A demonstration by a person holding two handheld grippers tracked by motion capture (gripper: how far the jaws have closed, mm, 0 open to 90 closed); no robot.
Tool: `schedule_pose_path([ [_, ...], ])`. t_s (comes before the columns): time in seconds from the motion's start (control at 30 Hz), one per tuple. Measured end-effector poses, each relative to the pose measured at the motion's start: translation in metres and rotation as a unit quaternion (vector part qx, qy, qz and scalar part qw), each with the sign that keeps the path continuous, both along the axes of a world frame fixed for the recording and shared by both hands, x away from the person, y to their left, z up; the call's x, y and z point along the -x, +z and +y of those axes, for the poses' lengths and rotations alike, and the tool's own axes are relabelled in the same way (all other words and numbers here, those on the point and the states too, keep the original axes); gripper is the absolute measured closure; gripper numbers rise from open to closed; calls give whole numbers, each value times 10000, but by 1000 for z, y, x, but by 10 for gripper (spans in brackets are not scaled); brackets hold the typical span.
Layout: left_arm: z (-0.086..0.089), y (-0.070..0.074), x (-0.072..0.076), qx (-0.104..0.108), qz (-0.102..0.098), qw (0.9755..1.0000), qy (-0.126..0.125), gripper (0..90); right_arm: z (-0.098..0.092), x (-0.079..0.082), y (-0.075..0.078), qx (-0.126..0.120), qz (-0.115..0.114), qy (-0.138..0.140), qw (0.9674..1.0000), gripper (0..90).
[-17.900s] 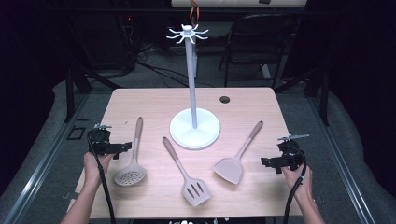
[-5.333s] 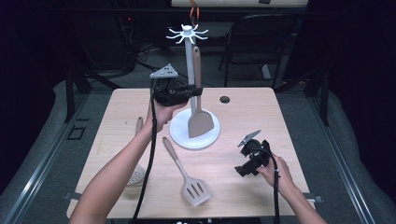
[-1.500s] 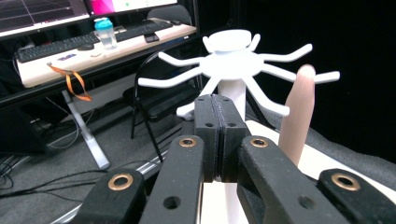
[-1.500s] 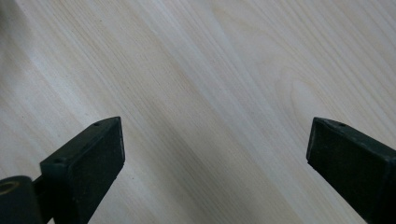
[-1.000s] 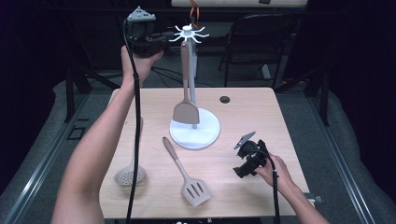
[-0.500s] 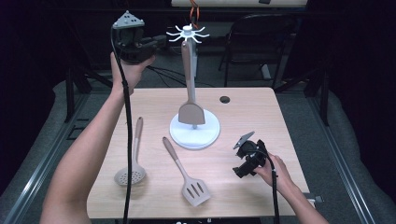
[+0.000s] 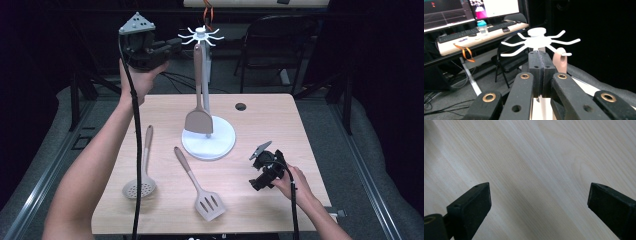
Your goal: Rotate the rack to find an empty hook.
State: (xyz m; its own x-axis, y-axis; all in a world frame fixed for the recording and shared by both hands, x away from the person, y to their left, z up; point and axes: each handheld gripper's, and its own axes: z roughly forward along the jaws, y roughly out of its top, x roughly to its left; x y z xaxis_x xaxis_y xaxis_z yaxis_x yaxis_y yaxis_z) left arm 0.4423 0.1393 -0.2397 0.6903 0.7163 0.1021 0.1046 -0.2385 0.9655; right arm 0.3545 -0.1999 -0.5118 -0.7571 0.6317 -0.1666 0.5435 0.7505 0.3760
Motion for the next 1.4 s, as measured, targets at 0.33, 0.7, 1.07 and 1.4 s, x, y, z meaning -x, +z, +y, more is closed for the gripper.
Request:
schedule_pose_path([
  [0.33, -11, -6, -9, -137, 109, 9998, 73, 897, -1, 0, 0, -17, -31, -1, 10000, 44],
  [0.7, -10, -7, -14, -138, 109, 9997, 192, 897, -1, 0, 1, 23, -10, 17, 10000, 45],
  [1.07, -5, -9, -23, -97, 123, 9992, 358, 898, 0, 0, 0, 34, 15, 3, 10000, 48],
  [1.4, -3, -9, -28, -91, 144, 9989, 425, 897, -1, 0, 1, 36, 10, 37, 10000, 48],
])
